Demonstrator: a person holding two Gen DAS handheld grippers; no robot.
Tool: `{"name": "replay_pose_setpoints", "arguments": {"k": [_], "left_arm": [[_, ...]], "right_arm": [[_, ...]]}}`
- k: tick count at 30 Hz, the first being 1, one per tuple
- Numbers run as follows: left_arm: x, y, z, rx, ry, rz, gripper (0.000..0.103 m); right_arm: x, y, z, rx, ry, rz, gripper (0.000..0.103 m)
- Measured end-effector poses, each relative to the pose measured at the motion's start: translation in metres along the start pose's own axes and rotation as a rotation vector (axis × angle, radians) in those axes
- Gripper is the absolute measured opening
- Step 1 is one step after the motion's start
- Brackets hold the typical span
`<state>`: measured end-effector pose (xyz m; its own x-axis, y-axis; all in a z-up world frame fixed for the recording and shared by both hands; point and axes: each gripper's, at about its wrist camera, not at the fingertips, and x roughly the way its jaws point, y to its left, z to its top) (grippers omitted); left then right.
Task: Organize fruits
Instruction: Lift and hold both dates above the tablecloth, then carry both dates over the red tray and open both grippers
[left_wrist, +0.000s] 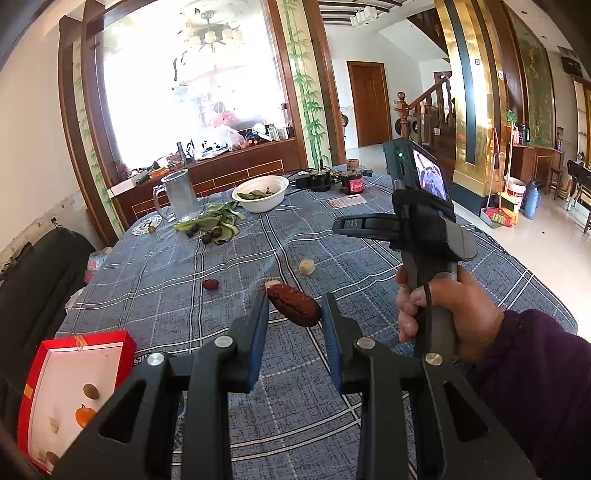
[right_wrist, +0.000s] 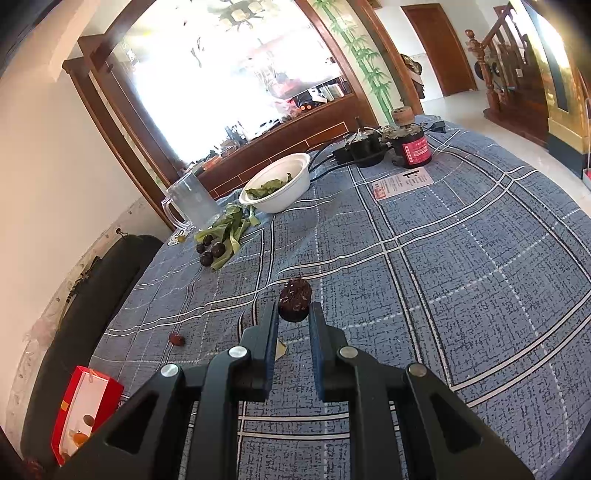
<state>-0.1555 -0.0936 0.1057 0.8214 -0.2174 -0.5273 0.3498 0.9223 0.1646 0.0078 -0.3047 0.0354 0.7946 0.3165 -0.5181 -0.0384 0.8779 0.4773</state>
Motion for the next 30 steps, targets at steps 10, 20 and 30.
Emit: {"name": "replay_pose_setpoints", "arguments": {"k": [10,20,30], "left_arm": [[0.0,0.001,-0.001,-0.006,0.003,0.005,0.031],[-0.001,0.004,0.0,-0.013,-0.005,0.004,0.031],[-0.012,0.025,-0.001,-0.041,-0.022,0.022,0.031]], "right_arm": [[0.0,0.0,-0.001,0.0,0.0,0.0,0.015],[-0.001,0.004,-0.001,-0.013,-0.008,0.003,0.015],[-0.015,0.024,-0.006,-0.009,-0.024,0.044,0.015]]}}
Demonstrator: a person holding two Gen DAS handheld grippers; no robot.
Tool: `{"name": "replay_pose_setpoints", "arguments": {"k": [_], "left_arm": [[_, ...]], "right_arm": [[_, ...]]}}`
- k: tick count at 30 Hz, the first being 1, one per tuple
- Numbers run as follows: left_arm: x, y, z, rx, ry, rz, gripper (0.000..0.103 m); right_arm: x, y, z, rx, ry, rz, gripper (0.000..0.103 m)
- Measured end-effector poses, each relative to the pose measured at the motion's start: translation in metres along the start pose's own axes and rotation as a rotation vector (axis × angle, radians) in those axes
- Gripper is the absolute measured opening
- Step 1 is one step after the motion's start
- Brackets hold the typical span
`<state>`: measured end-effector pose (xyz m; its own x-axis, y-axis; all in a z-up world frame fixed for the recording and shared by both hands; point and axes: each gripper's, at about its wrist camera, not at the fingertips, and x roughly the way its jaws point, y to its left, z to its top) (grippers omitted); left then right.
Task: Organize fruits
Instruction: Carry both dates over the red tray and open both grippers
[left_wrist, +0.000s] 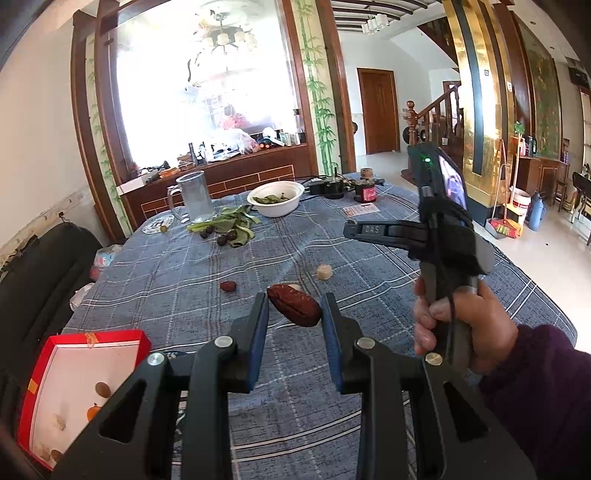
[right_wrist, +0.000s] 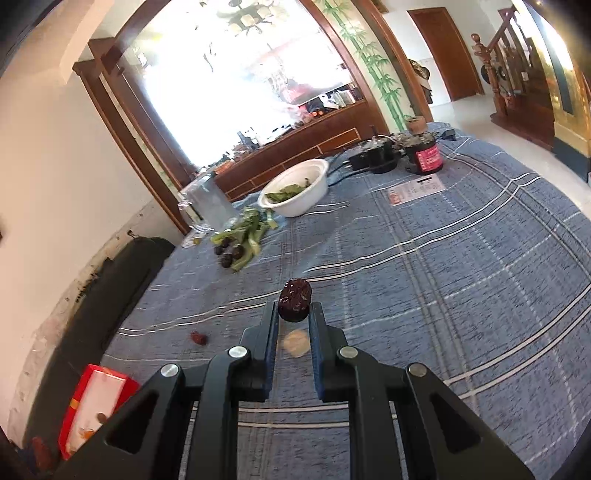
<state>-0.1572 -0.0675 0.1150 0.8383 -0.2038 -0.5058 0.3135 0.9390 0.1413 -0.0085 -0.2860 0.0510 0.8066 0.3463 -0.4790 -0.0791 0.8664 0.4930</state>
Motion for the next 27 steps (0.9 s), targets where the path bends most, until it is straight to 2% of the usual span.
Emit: {"name": "replay_pose_setpoints", "arguments": {"k": [4,9,13,16,21,27], "left_arm": [[-0.008,0.018,-0.004,-0.024,-0.006,0.023,0.031],[-0.026,0.059,-0.026,-0.079,0.01,0.09,0.031],[-0.04,0.111,-0.053,-0.157,0.055,0.202,0.031],[-0.052,0.157,-0.074,-0.226,0.094,0.324,0.031],[-0.062,0.225,-0.11,-0.333,0.179,0.517,0.031],[-0.064,0.264,-0.144,-0.406,0.259,0.609,0.031]], "right_arm": [[-0.002,0.031,-0.013,-0.027,0.024,0.068,0.015],[0.009,0.099,-0.038,-0.117,0.1,0.189,0.015],[0.02,0.161,-0.064,-0.205,0.181,0.302,0.014],[0.028,0.214,-0.092,-0.275,0.252,0.401,0.014],[0.035,0.278,-0.139,-0.403,0.346,0.495,0.014],[0.037,0.32,-0.189,-0.499,0.44,0.553,0.015]]}}
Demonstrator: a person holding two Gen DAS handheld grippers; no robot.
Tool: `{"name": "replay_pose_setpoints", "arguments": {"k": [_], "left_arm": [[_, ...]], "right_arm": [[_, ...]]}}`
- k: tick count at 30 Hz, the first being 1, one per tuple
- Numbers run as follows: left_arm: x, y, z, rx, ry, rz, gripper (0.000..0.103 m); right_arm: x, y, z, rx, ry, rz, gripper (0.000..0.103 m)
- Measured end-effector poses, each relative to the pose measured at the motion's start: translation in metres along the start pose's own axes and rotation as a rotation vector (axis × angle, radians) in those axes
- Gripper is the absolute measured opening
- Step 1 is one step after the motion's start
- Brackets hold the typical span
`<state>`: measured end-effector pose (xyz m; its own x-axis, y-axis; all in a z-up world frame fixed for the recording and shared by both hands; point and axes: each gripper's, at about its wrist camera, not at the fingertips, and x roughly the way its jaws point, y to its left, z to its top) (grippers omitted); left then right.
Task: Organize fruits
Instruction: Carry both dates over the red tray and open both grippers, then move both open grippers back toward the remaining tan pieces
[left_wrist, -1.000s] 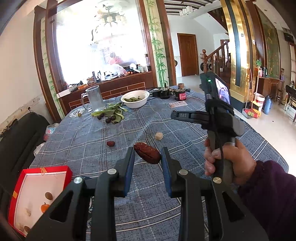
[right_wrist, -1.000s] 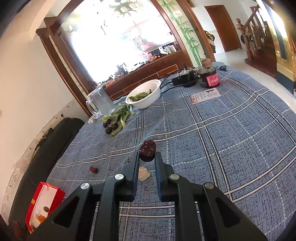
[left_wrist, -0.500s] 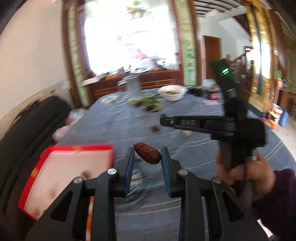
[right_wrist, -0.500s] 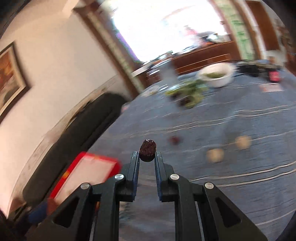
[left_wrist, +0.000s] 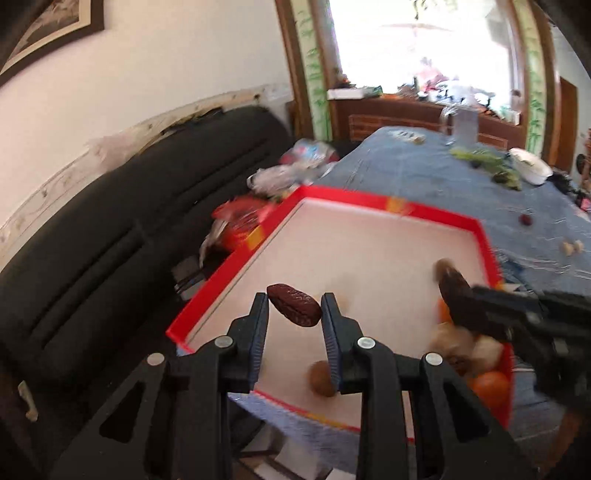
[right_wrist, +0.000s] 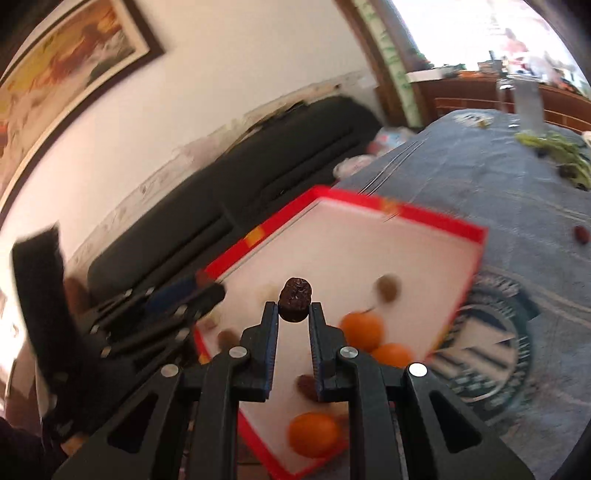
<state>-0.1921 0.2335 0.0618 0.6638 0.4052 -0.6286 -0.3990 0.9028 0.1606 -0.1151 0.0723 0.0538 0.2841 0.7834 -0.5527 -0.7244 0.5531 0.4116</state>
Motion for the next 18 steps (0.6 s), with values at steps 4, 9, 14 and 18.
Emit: {"name": "replay_pose_setpoints", "arguments": {"k": [4,9,14,18], "left_arm": [[0.013,0.011,-0.005,-0.011,0.027,0.024,0.031],[0.019,0.014,-0.011,-0.011,0.062,0.021,0.032],[0.019,0.016,-0.013,-0.015,0.073,0.037,0.063],[0.017,0.018,-0.012,-0.014,0.074,0.043,0.07]], "right_arm": [[0.014,0.011,-0.01,-0.028,0.04,-0.002,0.015],[0.027,0.019,-0.018,-0.052,0.075,-0.039,0.016],[0.031,0.019,-0.025,-0.028,0.105,-0.061,0.032],[0.02,0.015,-0.026,0.0,0.074,-0.045,0.037]]}}
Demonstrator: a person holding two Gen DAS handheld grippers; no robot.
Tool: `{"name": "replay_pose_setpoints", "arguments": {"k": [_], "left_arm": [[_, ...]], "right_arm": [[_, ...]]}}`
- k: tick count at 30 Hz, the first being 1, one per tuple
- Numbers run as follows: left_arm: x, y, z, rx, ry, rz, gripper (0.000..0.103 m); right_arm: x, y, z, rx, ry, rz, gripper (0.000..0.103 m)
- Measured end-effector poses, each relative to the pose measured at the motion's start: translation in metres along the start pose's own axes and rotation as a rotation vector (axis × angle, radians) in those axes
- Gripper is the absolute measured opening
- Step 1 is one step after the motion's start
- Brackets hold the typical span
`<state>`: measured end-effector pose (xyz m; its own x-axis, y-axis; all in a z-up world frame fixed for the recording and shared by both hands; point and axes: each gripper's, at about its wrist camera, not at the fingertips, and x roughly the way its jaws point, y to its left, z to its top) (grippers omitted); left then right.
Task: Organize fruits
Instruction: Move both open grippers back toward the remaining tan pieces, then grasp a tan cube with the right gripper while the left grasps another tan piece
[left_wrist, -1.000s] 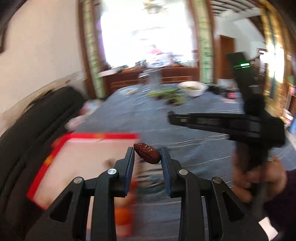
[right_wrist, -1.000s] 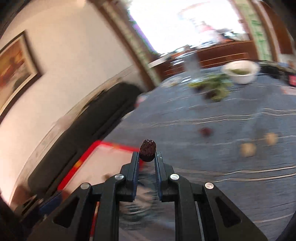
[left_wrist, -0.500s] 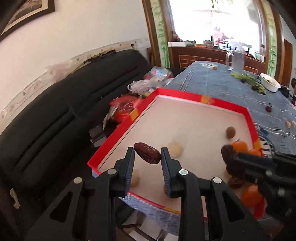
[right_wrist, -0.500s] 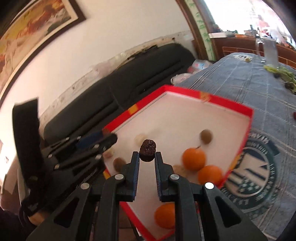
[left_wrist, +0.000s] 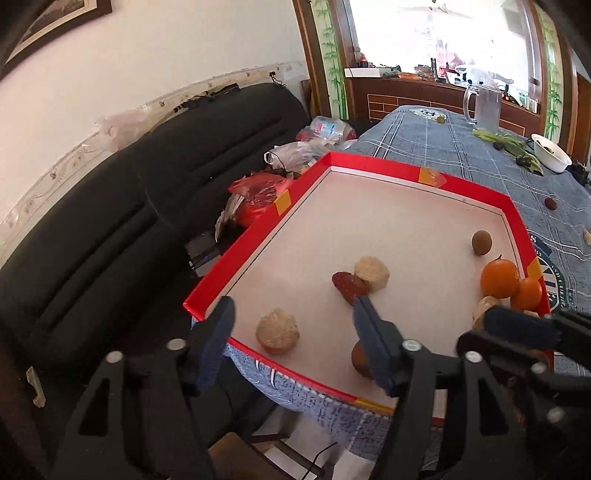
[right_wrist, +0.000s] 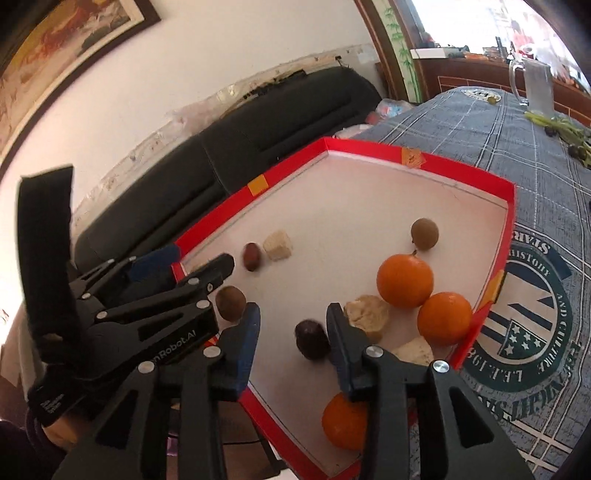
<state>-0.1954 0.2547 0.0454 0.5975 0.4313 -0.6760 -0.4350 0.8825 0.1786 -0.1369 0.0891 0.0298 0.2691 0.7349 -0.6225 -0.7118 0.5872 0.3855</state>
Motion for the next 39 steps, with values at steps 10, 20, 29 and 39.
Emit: {"name": "replay_pose_setpoints", "arguments": {"k": [10,20,29,39], "left_arm": [[-0.028,-0.033,0.005,0.06,-0.043,-0.033,0.08],[-0.065,-0.128,0.008,0.262,-0.097,-0.145,0.087],[-0.072,-0.22,0.023,0.41,-0.107,-0.259,0.089],[-0.044,-0.286,0.058,0.393,-0.006,-0.338,0.089]], "right_arm": [[-0.051,-0.024,0.0,0.056,-0.129,0.004,0.043],[-0.112,-0.108,-0.012,0.227,-0.216,-0.081,0.043],[-0.184,-0.217,-0.028,0.392,-0.272,-0.28,0.043],[-0.189,-0.314,-0.007,0.514,-0.187,-0.506,0.044]]}}
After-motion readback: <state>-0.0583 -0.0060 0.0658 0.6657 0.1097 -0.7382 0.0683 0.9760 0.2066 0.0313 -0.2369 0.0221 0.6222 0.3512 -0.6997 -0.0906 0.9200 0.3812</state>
